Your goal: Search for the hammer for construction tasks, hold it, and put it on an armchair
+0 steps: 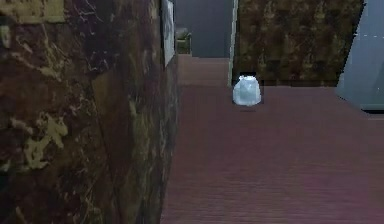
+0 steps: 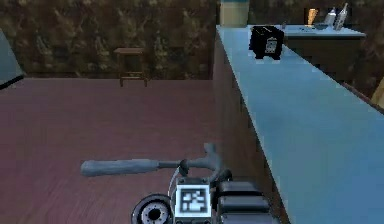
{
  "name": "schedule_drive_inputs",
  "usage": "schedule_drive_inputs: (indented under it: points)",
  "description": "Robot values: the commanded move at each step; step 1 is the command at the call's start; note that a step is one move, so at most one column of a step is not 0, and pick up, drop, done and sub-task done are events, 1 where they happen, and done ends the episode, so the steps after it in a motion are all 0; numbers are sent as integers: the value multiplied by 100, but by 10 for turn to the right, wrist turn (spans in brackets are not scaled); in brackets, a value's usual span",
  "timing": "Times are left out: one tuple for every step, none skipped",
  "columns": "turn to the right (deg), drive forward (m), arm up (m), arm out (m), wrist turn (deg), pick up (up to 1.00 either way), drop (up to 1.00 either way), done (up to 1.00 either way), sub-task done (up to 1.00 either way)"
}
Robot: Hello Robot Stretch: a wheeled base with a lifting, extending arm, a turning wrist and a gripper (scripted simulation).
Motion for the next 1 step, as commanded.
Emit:
schedule_drive_inputs:
  points:
    - [30,0,0,0,0,0,0,0,0]
